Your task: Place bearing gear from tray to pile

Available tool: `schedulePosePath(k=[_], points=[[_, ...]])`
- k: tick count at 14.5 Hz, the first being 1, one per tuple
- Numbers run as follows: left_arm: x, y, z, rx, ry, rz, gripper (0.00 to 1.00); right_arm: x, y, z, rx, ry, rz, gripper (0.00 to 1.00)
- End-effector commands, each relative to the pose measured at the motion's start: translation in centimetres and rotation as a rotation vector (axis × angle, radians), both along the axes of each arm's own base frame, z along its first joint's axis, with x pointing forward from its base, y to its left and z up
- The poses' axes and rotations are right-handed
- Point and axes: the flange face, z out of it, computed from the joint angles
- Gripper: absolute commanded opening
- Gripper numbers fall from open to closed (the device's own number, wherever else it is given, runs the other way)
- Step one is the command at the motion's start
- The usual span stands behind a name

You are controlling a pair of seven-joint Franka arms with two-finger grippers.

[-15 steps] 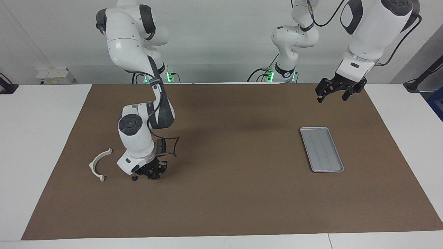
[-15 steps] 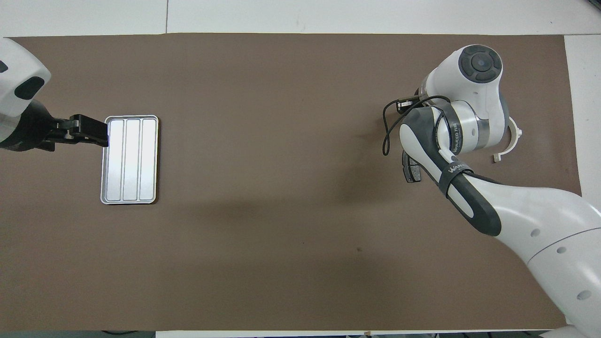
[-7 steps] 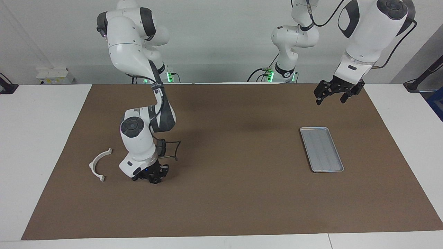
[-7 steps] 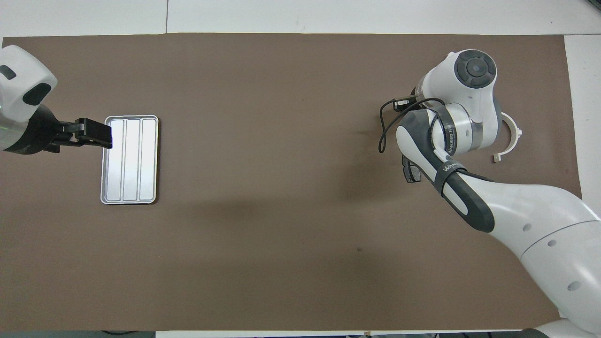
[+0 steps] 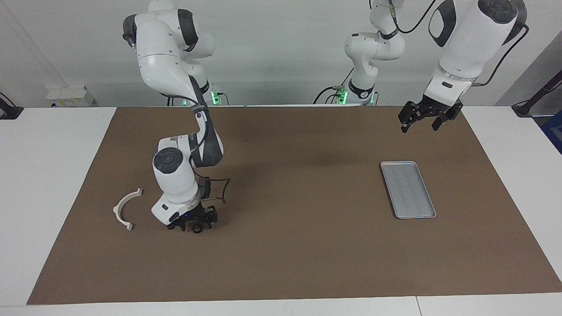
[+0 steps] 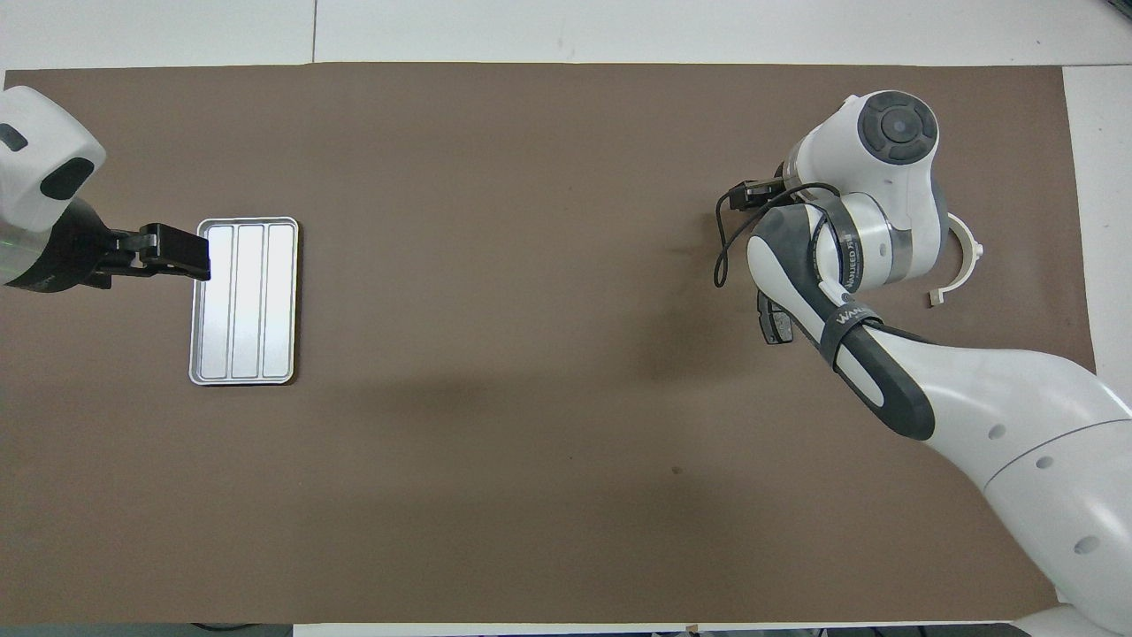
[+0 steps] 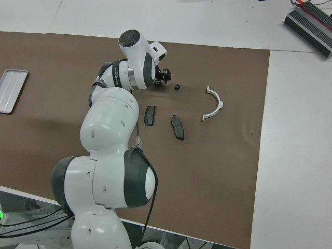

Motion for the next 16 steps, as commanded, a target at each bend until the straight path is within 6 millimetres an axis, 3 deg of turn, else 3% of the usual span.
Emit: schedulePosePath(k=[1, 7, 10, 12, 13, 16], points=[[-0.7, 0.3, 0.0, -0.009, -0.016, -0.004, 1.00, -0.3, -0.5, 2.1, 0.017, 0.000, -0.021, 1.00], [-0.7, 0.3, 0.0, -0.010, -0.021, -0.003, 1.00, -0.1, -3.1, 4.9, 0.017, -0.024, -0.057, 1.00], [-0.7, 0.3, 0.0, -0.010, -0.022, -0.003, 1.00, -0.7, -5.3, 7.2, 0.008, 0.001, -0.082, 1.00], [-0.7, 0.3, 0.0, -0.010, -0.024, -0.001, 1.00, -2.2, -5.4, 11.2, -0.002, 0.036, -0.087, 1.00], [-0.7, 0.3, -0.3, -0.010, -0.021, -0.001, 1.00, -3.6, -5.3, 14.1, -0.007, 0.058, -0.088, 1.00], [-0.8, 0.3, -0.2, -0.011, -0.028, -0.003, 1.00, -9.9, -5.8, 23.4, 0.000, 0.109, -0.111, 1.00]])
